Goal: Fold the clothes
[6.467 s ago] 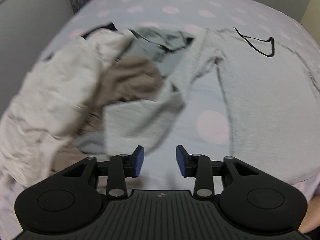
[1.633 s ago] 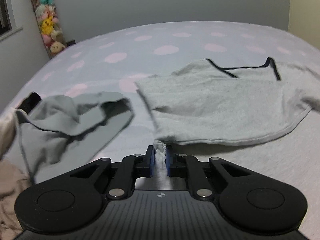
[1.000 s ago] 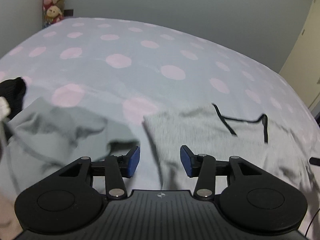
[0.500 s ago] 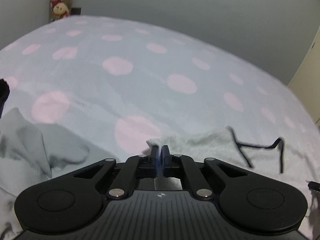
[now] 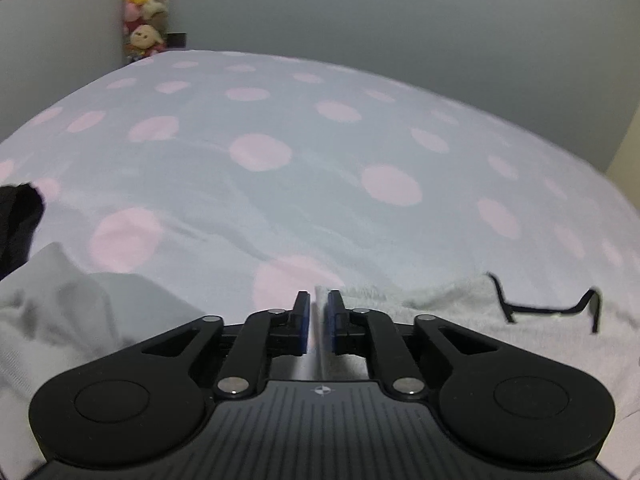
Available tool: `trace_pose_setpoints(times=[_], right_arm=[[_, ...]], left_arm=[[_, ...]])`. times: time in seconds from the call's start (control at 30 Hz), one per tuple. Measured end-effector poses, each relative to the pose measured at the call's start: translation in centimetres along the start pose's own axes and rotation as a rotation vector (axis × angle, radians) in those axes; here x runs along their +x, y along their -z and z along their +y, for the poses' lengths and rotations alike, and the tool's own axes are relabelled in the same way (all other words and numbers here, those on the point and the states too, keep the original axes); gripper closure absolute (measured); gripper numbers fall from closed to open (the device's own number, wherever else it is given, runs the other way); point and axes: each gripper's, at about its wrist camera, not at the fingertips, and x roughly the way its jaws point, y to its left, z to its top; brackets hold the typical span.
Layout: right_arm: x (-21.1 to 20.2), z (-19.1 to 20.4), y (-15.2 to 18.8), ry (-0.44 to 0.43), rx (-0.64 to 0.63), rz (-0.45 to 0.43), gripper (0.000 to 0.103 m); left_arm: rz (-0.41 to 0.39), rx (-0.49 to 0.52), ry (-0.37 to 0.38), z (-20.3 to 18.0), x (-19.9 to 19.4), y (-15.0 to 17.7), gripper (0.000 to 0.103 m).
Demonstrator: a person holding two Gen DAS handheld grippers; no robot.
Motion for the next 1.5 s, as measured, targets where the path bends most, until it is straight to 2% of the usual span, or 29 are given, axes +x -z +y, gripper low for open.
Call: trace_pose_setpoints(times=[0.13,0.2,0.27,0.33,0.47,0.53,0.57,0.6,0.67,0.7,0.87,0.97,1.0,1.03,1.07,1.2,1.3,1.37,1.5], right_arm=[[-1.4,-0.1,2.1,-0.043,0.050,-0.007,0.074],[-2.0,0.0,3.2,-0.067,0.073,-0.007,0.073],[-2.7,0.0,4.3,-0.091,0.096,-0.007,0.073],[-3.0,0.0,5.2,-0.106,0.121,-0.003,0.072],[-2.6,0.0,5.2,-0.102,0.164,0.005,0.071],[-2.4,0.0,5.2,-0.102,0.185,0.008,0.077],[-2.4,0.0,5.2,-0.101,0.195,0.009,0.091],[-2.5,0.1,5.1,-0.093,0.191,0.007,0.099],[-2.9,0.5,4.8,-0.066,0.159,0.006,0.099],[-3.0,0.7,4.8,-0.052,0.137,0.010,0.099],[-4.6,-0.1,5.1,-0.036,0.124,0.016,0.100],[-5.6,-0.7,5.3,-0.030,0.122,0.018,0.091],[-5.9,-0.9,5.4,-0.028,0.121,0.019,0.083],[-6.3,-1.1,5.4,-0.026,0.120,0.019,0.075],[-6.6,-1.3,5.5,-0.024,0.120,0.020,0.063],[-10.4,-5.2,5.1,0.102,0.122,0.013,0.063],[-13.6,-9.9,4.4,0.249,0.155,0.020,0.063],[-15.3,-13.7,3.7,0.322,0.224,0.066,0.063],[-17.2,-19.8,3.1,0.460,0.309,0.178,0.060]], left_arm=[[-0.038,0.031,0.020,0.3,-3.4,2.0,0.089],[-0.043,0.042,0.018,0.1,-4.9,3.8,0.084],[-0.048,0.053,0.017,-0.1,-6.4,5.6,0.067],[-0.043,0.081,0.006,-0.5,-6.5,6.6,0.055],[-0.030,0.144,-0.018,-1.2,-6.3,8.2,0.055],[-0.024,0.176,-0.031,-1.6,-6.2,9.1,0.055],[-0.020,0.191,-0.037,-1.8,-6.2,9.5,0.057],[-0.017,0.207,-0.043,-2.0,-6.2,9.9,0.058],[-0.010,0.238,-0.055,-2.4,-6.1,10.8,0.092],[-0.007,0.254,-0.061,-2.5,-6.0,11.2,0.093],[0.018,0.199,-0.049,-1.5,-6.2,10.8,0.094],[0.035,0.172,-0.041,-1.2,-6.7,10.5,0.089],[0.031,0.154,-0.042,-1.0,-6.9,10.4,0.087],[0.024,0.133,-0.044,-0.8,-7.1,10.2,0.080],[0.017,0.112,-0.046,-0.6,-7.3,10.0,0.077],[0.016,0.084,-0.039,-0.7,-7.7,9.3,0.076],[-0.007,0.089,-0.043,-1.0,-8.2,9.0,0.067],[-0.023,0.091,-0.046,-1.2,-8.6,8.9,0.061],[-0.050,0.014,-0.001,-0.5,-9.3,8.3,0.052]])
